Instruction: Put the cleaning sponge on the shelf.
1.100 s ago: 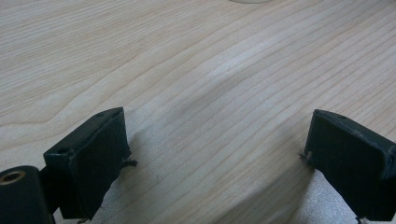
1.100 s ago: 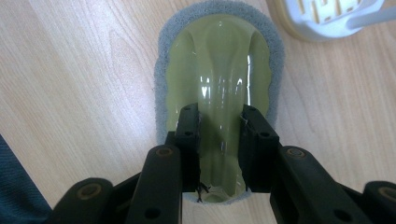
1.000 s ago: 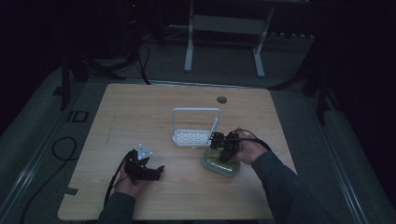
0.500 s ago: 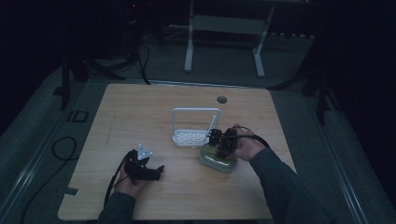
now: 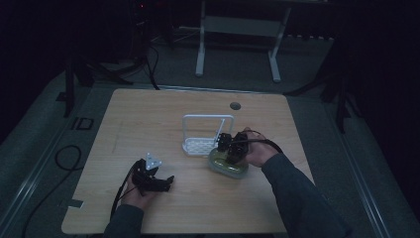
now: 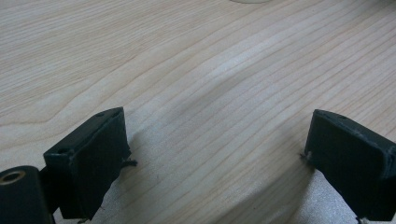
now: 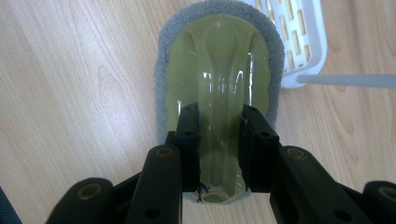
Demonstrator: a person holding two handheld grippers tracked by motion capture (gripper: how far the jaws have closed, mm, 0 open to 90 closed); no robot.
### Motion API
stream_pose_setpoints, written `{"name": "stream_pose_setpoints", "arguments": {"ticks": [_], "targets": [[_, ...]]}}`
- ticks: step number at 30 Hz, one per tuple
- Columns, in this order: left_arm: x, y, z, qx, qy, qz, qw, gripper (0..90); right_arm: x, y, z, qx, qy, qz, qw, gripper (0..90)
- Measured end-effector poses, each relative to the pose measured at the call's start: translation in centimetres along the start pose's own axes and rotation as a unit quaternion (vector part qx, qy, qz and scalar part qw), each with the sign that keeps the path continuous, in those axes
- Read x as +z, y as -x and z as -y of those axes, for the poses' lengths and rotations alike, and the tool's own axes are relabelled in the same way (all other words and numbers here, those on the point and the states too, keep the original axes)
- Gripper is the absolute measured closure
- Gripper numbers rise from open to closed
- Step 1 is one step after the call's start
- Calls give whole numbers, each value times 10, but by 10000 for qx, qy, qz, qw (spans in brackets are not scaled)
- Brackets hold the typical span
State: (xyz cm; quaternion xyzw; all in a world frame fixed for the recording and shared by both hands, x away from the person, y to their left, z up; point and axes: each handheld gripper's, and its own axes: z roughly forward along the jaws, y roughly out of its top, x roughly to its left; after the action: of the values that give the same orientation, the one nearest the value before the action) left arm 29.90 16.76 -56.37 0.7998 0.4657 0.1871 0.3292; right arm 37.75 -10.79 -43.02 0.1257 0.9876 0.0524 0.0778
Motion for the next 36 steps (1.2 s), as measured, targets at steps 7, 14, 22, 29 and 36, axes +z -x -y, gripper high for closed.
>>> {"name": "stream_pose_setpoints", "arguments": {"ticks": [7,14,22,29,36], "targets": [[0,0,0,7,0,-3,10000,62,-1,0,-6,-37,32,58,10000,717],[0,0,0,15,-1,-5,10000,62,0,0,-11,-136,64,113,9998,717],[0,0,0,10,2,-5,10000,61,-3,1,-19,-343,48,210,9992,717],[0,0,0,4,4,-5,10000,60,-2,1,-24,-471,55,253,9986,717],[0,0,0,5,0,-6,10000,60,-1,3,-26,-567,27,316,9979,717]]}}
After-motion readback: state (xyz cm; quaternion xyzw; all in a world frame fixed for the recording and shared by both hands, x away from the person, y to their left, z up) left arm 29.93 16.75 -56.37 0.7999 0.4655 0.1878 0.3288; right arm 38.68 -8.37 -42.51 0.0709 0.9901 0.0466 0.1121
